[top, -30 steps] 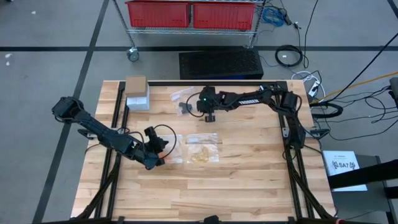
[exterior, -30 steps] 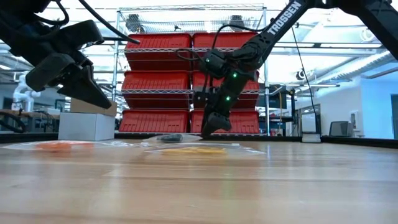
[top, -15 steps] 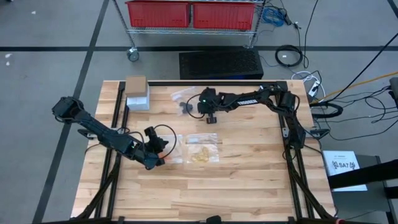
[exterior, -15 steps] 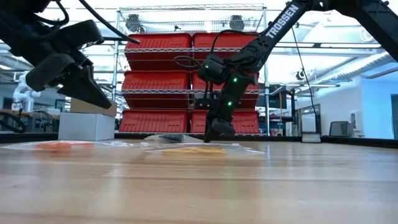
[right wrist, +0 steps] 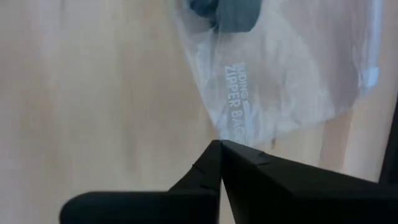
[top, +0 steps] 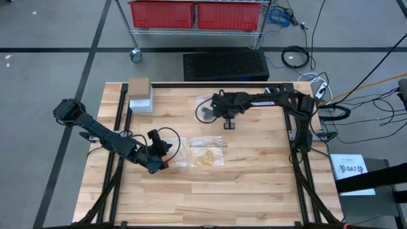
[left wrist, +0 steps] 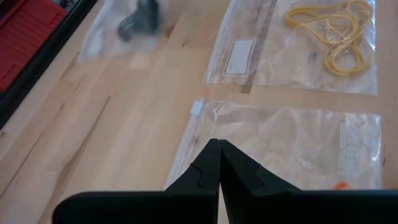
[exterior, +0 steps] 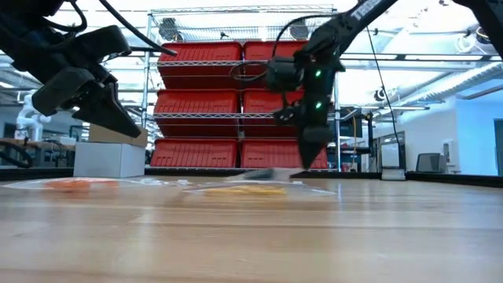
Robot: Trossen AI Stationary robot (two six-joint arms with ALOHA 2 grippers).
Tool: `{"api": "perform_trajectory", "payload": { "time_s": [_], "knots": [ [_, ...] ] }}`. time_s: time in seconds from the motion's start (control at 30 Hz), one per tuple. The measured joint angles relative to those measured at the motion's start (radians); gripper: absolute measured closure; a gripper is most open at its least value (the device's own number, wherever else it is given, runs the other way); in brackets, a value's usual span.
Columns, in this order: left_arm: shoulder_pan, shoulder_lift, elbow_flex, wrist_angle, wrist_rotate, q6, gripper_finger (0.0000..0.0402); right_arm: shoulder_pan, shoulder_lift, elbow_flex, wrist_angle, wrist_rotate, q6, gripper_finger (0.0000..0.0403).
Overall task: Sort rubber bands
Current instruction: Move the top ziplock bag to the right side of the center zip bag
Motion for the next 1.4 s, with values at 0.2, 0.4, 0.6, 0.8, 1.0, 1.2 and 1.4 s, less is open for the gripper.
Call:
{"api": "perform_trajectory", "payload": {
  "time_s": [0.2,0.4,0.6,0.8,1.0,1.2,1.4],
  "knots": [
    [0.000,0.000,0.000,-0.003,0.000,0.000,0.0391,0.059,-0.054,0.000,-0.285,-0.006,0.147,0.0403],
    [0.000,0.000,0.000,-0.007,0.000,0.000,0.0391,0.134,-0.055,0.000,-0.493,-0.003,0.226,0.0403],
    [-0.001,0.000,0.000,-0.009,0.001,-0.001,0.0391,0.203,-0.055,0.000,-0.623,0.022,0.247,0.0403],
    [-0.001,0.000,0.000,-0.016,0.005,-0.001,0.0391,0.291,-0.064,-0.018,-0.686,0.015,0.282,0.0403],
    [-0.001,0.000,0.000,-0.017,0.005,-0.001,0.0391,0.428,-0.147,-0.160,-0.648,-0.049,0.372,0.0403],
    [-0.001,0.000,0.000,-0.014,0.005,-0.001,0.0391,0.593,-0.226,-0.276,-0.555,-0.068,0.477,0.0403],
    [0.001,0.000,0.000,-0.003,0.005,-0.001,0.0391,0.734,-0.233,-0.341,-0.512,-0.071,0.567,0.0403]
  ]
}}
